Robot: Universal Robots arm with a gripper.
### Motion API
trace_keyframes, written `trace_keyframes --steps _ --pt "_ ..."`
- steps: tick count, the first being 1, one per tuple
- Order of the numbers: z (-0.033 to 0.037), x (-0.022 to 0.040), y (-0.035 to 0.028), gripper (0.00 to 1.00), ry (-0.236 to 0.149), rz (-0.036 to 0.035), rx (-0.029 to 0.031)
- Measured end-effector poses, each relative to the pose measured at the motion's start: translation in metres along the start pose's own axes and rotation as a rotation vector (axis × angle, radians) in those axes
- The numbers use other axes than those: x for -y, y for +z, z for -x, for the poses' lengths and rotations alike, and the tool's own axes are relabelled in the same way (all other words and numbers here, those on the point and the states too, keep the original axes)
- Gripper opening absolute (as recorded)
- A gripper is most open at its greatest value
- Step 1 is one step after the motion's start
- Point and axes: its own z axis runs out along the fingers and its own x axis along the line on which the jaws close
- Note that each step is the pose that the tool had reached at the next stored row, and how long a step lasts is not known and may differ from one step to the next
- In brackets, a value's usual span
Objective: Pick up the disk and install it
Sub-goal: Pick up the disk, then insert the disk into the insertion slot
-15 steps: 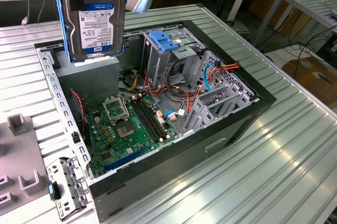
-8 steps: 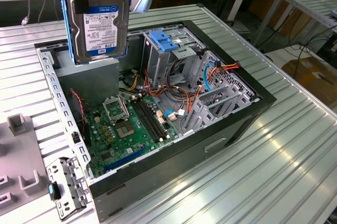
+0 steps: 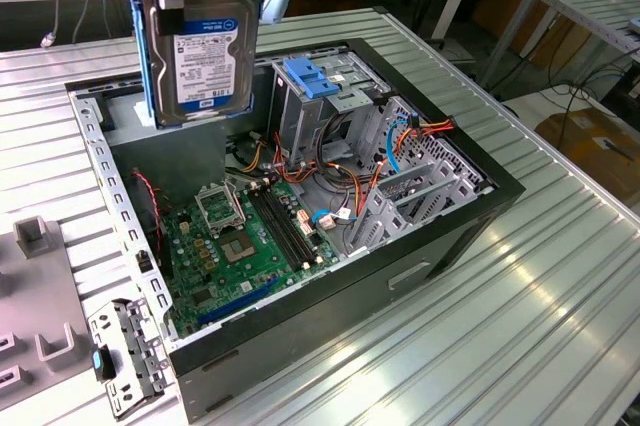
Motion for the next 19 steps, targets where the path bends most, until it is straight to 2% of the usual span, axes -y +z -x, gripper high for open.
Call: trace_keyframes --steps 1,3,14,17,19 --pt "-0.0001 0.0027 0.0004 0.37 0.000 0.0000 -0.0001" --pt "-0.0001 0.0141 0.0014 0.37 0.000 -0.0001 -0.0013" --pt "-0.0019 0.0149 0.0014 0.37 0.000 -0.0001 -0.0013" --pt "-0.0043 0.0151 0.0014 0.37 0.000 0.0000 -0.0013" --pt "-0.0092 0.0153 0.0015 0.37 0.000 0.0000 -0.0013"
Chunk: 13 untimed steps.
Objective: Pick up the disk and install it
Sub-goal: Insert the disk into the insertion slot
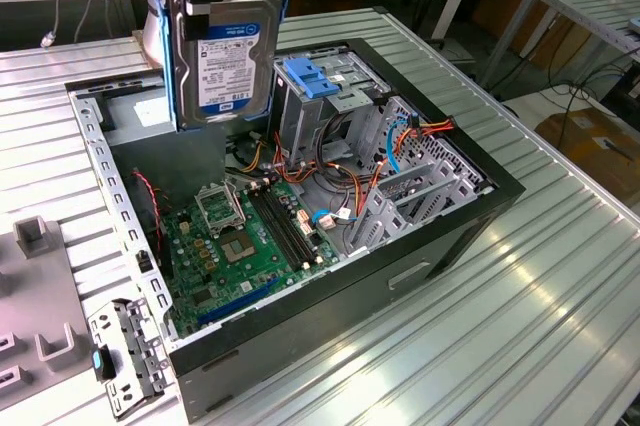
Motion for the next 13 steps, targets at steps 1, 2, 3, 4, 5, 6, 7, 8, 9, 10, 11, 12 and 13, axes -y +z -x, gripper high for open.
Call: trace_keyframes --steps 1,2,3,4,5,6,7,8,9,10,11,12,13 --pt "-0.0025 0.0001 0.0001 0.37 0.000 0.0000 0.0000" --pt "-0.0049 0.0002 0.0002 0.37 0.000 -0.0001 0.0001" --pt "-0.0096 0.0005 0.0002 0.37 0.000 0.0000 -0.0001" --pt "-0.0149 0.0007 0.0004 0.37 0.000 -0.0001 0.0000" --pt "-0.0189 0.0009 0.0005 0.37 0.000 -0.0001 0.0001" --pt "-0.0224 0.0011 0.0006 0.37 0.000 -0.0001 0.0000" --pt "-0.0272 0.0014 0.0007 0.37 0.000 0.0000 0.0000" --pt "-0.0306 0.0016 0.0008 0.37 0.000 -0.0001 0.0001" --pt "-0.0372 0.0019 0.0010 0.37 0.000 0.0000 0.0000" --pt "-0.0420 0.0022 0.0012 0.37 0.000 -0.0001 0.0001" --pt "-0.0451 0.0023 0.0013 0.37 0.000 -0.0002 0.0001" --pt "-0.0493 0.0028 0.0013 0.37 0.000 0.0000 0.0000" --pt "-0.0515 0.0032 0.0014 0.37 0.000 -0.0001 0.0000"
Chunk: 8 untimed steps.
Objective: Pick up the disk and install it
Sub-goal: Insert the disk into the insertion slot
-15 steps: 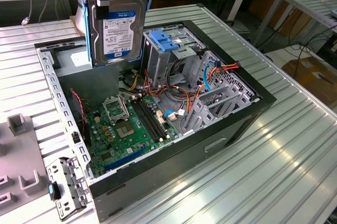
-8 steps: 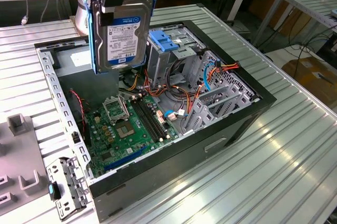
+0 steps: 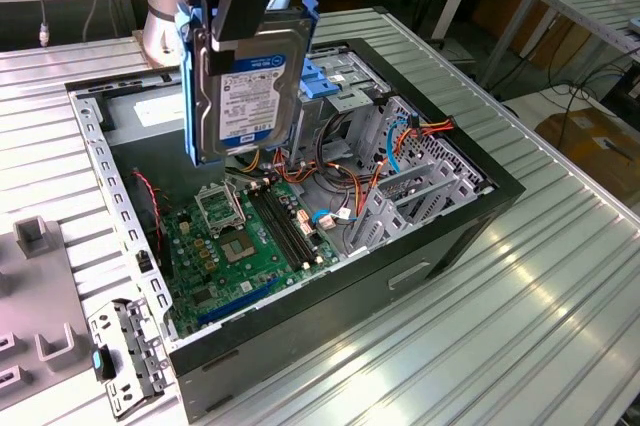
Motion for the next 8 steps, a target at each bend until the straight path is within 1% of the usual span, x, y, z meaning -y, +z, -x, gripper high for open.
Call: trace_keyframes --steps 2,4,6,7,8 --pt "-0.0038 0.0016 0.0002 0.37 0.000 0.0000 0.0000" --pt "-0.0062 0.0052 0.0005 0.37 0.000 -0.0001 -0.0001" --pt "-0.0078 0.0127 0.0008 0.37 0.000 -0.0001 -0.0001" --pt "-0.0080 0.0153 0.0008 0.37 0.000 0.0000 -0.0003" --pt "-0.0081 0.0208 0.0011 0.37 0.000 -0.0001 -0.0001"
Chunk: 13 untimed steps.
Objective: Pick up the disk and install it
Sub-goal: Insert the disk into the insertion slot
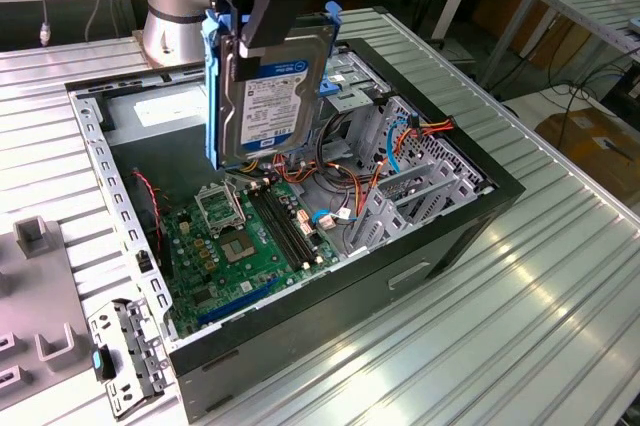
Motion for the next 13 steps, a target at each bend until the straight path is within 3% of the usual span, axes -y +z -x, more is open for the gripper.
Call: trace_keyframes --steps 13 --pt "0.0005 0.0411 0.0013 0.37 0.000 0.0000 -0.0004"
